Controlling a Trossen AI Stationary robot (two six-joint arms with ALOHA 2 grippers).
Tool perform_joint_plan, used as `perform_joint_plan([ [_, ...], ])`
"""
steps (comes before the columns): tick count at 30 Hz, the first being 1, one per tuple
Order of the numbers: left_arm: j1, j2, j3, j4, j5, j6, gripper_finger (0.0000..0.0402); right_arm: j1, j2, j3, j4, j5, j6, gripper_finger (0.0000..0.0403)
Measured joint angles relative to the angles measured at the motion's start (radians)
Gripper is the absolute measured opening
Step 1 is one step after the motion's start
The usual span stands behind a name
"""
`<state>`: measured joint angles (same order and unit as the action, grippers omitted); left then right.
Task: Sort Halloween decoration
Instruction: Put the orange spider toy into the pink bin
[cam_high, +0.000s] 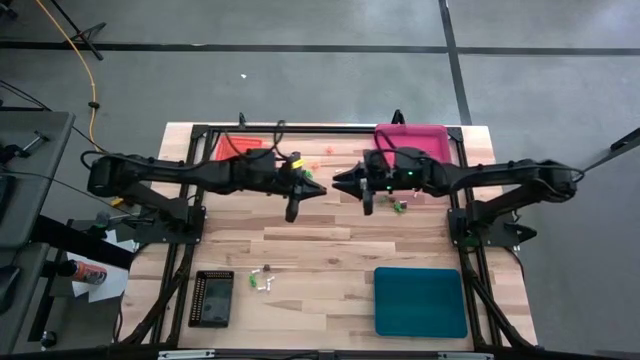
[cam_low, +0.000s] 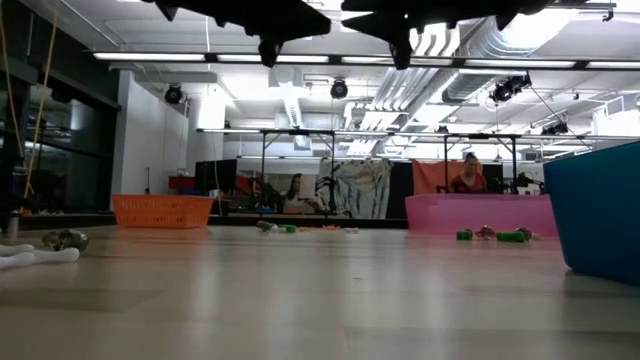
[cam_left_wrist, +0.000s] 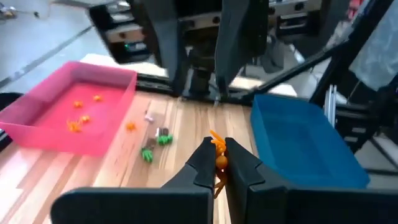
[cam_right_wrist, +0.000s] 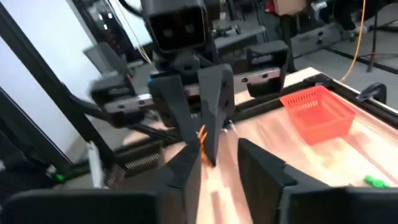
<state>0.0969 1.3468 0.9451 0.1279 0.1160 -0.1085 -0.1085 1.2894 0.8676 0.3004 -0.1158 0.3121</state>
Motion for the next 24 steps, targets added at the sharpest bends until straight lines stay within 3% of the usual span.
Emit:
perform_joint_plan([
  [14, -0.008, 0.032, 0.020, -0.009, -0.051, 0.196, 0.0000, 0.006, 0.047, 0.023, -0.018, -0.001, -0.112, 0.0124],
  [24, -0.006, 0.063, 0.020, 0.040, -0.052, 0.218, 0.0000, 0.030, 0.053, 0.022, -0.012, 0.050, -0.196, 0.0124],
])
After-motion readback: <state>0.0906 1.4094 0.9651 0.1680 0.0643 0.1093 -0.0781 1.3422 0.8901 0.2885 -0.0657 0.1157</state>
